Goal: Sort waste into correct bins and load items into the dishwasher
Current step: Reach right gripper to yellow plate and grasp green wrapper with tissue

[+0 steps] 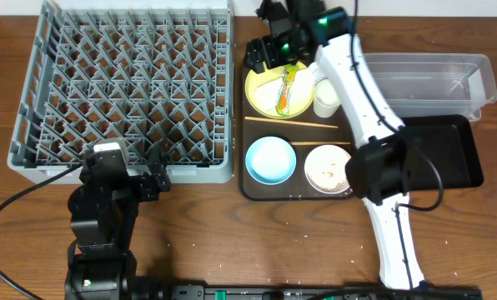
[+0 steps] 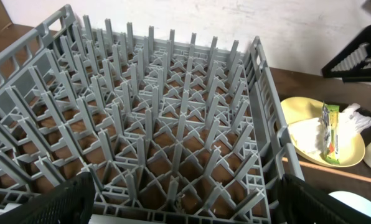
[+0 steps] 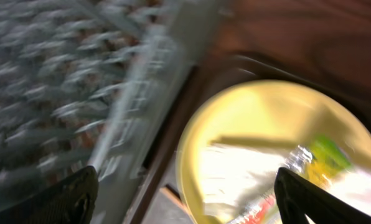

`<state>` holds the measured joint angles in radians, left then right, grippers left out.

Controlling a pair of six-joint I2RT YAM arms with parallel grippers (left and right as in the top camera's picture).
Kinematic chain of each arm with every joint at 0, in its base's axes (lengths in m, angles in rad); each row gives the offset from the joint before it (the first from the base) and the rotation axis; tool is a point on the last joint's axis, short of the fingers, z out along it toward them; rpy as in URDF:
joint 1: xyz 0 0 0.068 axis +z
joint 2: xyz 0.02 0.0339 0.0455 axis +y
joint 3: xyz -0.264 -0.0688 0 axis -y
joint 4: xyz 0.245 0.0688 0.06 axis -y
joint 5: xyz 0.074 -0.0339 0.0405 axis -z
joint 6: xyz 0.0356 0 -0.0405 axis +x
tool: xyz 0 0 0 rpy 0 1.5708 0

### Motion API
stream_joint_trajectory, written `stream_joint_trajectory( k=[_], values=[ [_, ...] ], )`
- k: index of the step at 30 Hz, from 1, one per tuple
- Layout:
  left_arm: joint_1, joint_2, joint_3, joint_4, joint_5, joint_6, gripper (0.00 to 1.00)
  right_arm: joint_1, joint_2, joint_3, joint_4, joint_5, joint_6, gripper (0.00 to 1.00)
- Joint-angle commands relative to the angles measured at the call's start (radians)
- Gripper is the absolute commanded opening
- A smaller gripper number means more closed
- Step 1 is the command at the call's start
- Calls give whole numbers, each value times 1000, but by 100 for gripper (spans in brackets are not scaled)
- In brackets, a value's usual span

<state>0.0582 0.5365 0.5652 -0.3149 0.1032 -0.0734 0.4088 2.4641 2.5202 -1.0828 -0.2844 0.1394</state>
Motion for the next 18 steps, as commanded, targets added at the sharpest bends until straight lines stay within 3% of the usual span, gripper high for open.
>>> stream_joint_trajectory(
  k=[1, 5, 18],
  values=[
    [3, -2, 15, 0, 10, 10, 95, 64, 25, 5, -18, 457, 409, 89],
    [3, -2, 15, 0, 10, 10, 95, 101, 25, -42, 5, 607, 528, 93],
    [3, -2, 15, 0, 10, 10, 95, 94, 25, -285, 175, 616, 608, 94]
  ],
)
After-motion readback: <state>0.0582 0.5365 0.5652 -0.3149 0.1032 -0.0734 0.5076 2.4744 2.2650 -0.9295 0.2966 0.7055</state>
